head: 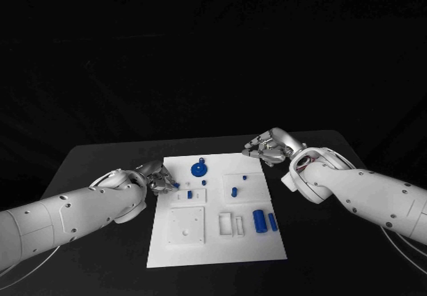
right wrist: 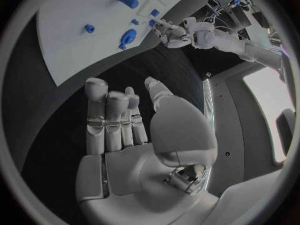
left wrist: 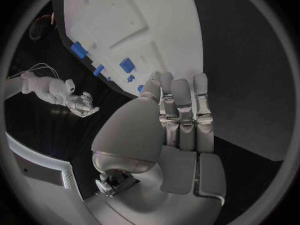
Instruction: Assemble the parts on the task board
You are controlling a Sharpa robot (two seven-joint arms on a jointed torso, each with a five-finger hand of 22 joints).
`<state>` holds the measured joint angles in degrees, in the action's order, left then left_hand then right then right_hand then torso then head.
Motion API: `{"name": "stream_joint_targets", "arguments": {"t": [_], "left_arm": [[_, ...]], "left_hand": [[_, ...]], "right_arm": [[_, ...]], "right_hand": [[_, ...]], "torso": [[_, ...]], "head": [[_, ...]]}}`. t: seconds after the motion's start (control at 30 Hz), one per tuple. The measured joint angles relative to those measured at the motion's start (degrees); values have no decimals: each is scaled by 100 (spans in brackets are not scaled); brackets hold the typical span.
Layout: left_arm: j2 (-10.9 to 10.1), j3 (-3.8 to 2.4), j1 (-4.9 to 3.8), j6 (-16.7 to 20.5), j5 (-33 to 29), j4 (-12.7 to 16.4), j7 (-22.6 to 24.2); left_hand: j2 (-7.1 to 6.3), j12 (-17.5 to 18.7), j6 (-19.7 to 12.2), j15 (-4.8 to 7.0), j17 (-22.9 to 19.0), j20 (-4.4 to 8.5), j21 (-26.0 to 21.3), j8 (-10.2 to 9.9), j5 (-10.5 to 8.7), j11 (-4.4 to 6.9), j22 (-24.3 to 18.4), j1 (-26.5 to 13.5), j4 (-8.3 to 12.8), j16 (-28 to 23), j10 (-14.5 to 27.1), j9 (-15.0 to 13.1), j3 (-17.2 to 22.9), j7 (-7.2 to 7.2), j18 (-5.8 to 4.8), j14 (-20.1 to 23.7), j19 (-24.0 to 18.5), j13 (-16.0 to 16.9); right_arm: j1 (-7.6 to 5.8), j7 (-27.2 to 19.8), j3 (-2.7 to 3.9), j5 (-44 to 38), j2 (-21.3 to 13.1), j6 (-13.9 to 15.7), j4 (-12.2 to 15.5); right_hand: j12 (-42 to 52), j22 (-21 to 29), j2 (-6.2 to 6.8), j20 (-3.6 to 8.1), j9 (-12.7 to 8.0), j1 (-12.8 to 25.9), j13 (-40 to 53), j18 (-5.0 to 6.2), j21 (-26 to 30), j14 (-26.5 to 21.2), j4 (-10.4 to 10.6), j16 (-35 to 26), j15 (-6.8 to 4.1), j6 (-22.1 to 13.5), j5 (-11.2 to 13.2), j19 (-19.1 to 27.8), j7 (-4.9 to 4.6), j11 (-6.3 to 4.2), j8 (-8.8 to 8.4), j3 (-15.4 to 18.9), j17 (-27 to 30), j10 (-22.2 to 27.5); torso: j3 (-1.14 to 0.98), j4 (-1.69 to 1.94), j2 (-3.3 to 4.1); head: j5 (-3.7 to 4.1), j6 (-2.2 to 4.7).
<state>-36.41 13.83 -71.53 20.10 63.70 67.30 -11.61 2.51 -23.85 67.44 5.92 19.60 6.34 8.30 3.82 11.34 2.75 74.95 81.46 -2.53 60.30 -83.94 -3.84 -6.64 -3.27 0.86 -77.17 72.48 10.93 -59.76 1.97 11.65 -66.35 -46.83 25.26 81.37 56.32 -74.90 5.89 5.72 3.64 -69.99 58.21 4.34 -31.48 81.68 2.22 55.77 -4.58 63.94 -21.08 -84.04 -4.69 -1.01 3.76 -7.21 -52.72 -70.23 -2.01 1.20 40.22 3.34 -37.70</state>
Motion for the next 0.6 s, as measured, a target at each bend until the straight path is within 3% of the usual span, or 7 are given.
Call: {"name": "stream_joint_targets", "arguments": {"t": [0.27, 0.33, 0.43, 0.6], "left_arm": [[51, -2, 4, -52, 6, -42, -41], [58, -4, 5, -60, 10, -46, -47], [68, -4, 7, -69, 30, -58, -60], [74, -8, 7, -76, 94, -69, -65]], "left_hand": [[8, 0, 0, 0, -1, 0, 0, 0, 0, 0, -1, -3, -63, 0, 0, 0, 5, 0, 0, 0, 0, 6], [62, 0, 0, 0, -1, 0, 0, 0, 10, 0, -1, 51, -50, 0, 0, 0, 19, 0, 0, 0, 0, 6], [151, 0, 0, 0, -1, 0, 0, 0, 79, 0, -1, 142, 25, 0, 0, 1, 93, 0, 0, 0, 0, 5], [180, 0, 77, 0, -1, 7, 68, -12, 252, 0, -1, 276, 270, 0, 0, 10, 146, 13, 0, 0, -7, 5]], "right_arm": [[1, 0, 0, 0, 0, -2, 2], [1, 0, 0, 0, 0, -2, 2], [1, -1, 0, 1, -1, -2, 3], [1, -1, 0, 1, -4, -4, 5]], "right_hand": [[0, 0, 0, 0, 0, 0, 0, 0, 0, 0, 0, 0, 0, 0, 0, 0, 0, 0, 0, 0, 0, 0], [0, 0, 0, 0, 0, 0, 0, 0, 0, 0, 0, 0, 0, 0, 0, 0, 0, 0, 0, 0, 0, 0], [0, 0, 0, 0, 0, 0, -1, 0, 0, 0, 0, 0, 0, 0, 0, 0, 0, 0, 0, 0, 0, 0], [0, 0, 0, 0, 0, 0, -1, 0, 0, 0, 0, 0, 0, 0, 0, 0, 0, 0, 0, 0, 0, 0]], "torso": [[-1, -5, 2], [-1, -6, 4], [-1, -5, 4], [-1, -4, 3]], "head": [[2, -14], [5, -19], [13, -20], [23, -20]]}}
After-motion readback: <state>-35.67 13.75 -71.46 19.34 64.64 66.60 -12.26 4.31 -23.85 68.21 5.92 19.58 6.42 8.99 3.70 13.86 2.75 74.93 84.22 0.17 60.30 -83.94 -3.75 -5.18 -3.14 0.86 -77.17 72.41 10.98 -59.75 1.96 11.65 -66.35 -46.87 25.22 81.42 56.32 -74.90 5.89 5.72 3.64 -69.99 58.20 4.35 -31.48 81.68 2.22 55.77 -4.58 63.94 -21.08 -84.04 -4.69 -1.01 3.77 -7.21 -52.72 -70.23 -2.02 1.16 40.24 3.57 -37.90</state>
